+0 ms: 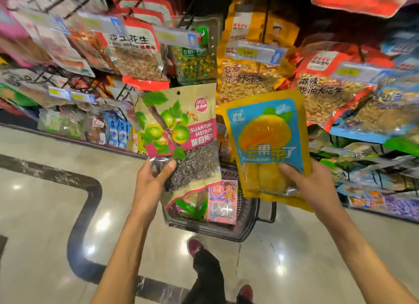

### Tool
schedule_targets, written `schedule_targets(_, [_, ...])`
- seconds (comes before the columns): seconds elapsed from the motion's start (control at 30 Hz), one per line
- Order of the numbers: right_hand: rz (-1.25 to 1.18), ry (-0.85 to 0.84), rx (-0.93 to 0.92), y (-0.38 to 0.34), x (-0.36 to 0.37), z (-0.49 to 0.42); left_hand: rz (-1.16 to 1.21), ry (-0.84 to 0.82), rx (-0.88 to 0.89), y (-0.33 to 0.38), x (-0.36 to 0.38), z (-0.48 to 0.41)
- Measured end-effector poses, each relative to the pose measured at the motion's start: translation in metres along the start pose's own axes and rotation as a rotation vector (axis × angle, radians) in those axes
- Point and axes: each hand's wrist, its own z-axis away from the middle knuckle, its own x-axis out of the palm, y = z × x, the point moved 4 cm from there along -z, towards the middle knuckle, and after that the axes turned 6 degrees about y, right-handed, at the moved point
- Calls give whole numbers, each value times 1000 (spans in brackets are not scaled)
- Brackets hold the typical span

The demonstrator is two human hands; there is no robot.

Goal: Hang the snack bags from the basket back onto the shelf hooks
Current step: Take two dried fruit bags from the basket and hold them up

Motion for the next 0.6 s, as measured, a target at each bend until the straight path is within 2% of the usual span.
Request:
schedule_targets(0.33, [-51, 93, -190, -32, -114, 62, 67, -11, 248, 70, 62, 112])
schedule_targets(0.6, [-319, 244, -240, -34, -218, 111, 68, -12, 438, 113, 130, 204])
